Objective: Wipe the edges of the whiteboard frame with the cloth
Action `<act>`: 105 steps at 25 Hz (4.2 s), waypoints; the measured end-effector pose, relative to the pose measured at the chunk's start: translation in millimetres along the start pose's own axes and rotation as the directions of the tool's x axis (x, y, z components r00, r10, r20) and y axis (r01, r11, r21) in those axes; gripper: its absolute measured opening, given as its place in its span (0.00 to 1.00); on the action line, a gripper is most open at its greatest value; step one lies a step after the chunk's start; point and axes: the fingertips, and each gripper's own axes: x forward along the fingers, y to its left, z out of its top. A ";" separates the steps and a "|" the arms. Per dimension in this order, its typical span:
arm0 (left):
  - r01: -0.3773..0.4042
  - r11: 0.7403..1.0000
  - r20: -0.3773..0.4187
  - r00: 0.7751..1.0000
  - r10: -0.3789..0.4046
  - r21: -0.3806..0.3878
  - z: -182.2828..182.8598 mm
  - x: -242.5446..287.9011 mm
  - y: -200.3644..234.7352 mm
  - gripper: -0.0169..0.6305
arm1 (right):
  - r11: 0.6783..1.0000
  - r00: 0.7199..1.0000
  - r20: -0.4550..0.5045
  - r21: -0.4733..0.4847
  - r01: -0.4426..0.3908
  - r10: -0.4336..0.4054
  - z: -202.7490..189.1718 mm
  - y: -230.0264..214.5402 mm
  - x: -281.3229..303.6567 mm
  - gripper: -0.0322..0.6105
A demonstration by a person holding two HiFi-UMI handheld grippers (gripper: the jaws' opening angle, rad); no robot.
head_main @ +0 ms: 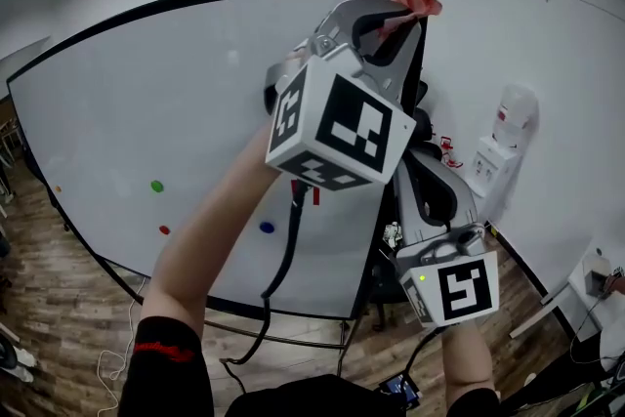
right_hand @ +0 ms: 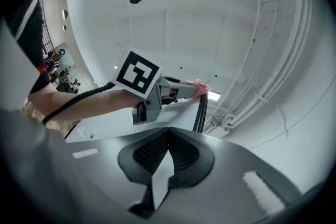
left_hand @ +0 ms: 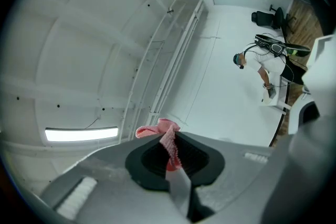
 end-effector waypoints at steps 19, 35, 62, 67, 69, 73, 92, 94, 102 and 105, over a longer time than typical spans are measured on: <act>-0.050 0.998 -0.080 0.995 0.053 0.035 -34.1 -17.6 37.2 0.06 | 0.999 0.999 0.031 0.003 -0.041 0.041 13.5 21.6 26.7 0.05; -0.098 0.994 -0.107 0.989 0.103 0.052 -39.2 -22.9 43.6 0.06 | 0.998 0.998 0.025 0.022 -0.061 0.060 4.4 15.2 23.6 0.05; -0.129 0.987 -0.174 0.974 0.143 0.091 -85.6 -81.5 106.7 0.06 | 0.996 0.996 0.030 0.025 -0.089 0.088 11.3 81.1 63.1 0.05; -0.133 0.987 -0.174 0.974 0.147 0.086 -92.5 -90.6 117.0 0.06 | 0.996 0.996 0.019 0.029 -0.087 0.086 7.7 90.6 71.0 0.05; -0.136 0.987 -0.174 0.973 0.149 0.085 -96.1 -96.7 123.0 0.06 | 0.995 0.996 0.014 0.029 -0.091 0.090 6.6 99.0 75.7 0.05; -0.142 0.987 -0.172 0.973 0.154 0.082 -102.4 -108.0 132.6 0.06 | 0.995 0.996 0.009 0.031 -0.094 0.094 5.2 112.3 83.4 0.05; -0.161 0.983 -0.179 0.968 0.174 0.088 -121.0 -133.5 159.5 0.06 | 0.994 0.994 0.012 0.023 -0.104 0.104 3.1 135.8 103.8 0.05; -0.160 0.983 -0.179 0.968 0.174 0.087 -127.3 -137.7 165.9 0.06 | 0.994 0.994 0.010 0.022 -0.107 0.107 2.3 142.8 110.9 0.05; -0.167 0.983 -0.179 0.967 0.179 0.080 -144.0 -164.6 191.4 0.06 | 0.993 0.993 0.002 0.011 -0.117 0.117 5.1 178.9 131.1 0.05; -0.168 0.983 -0.180 0.967 0.180 0.080 -149.1 -171.0 197.5 0.06 | 0.993 0.993 -0.003 0.006 -0.116 0.116 5.7 187.9 135.1 0.05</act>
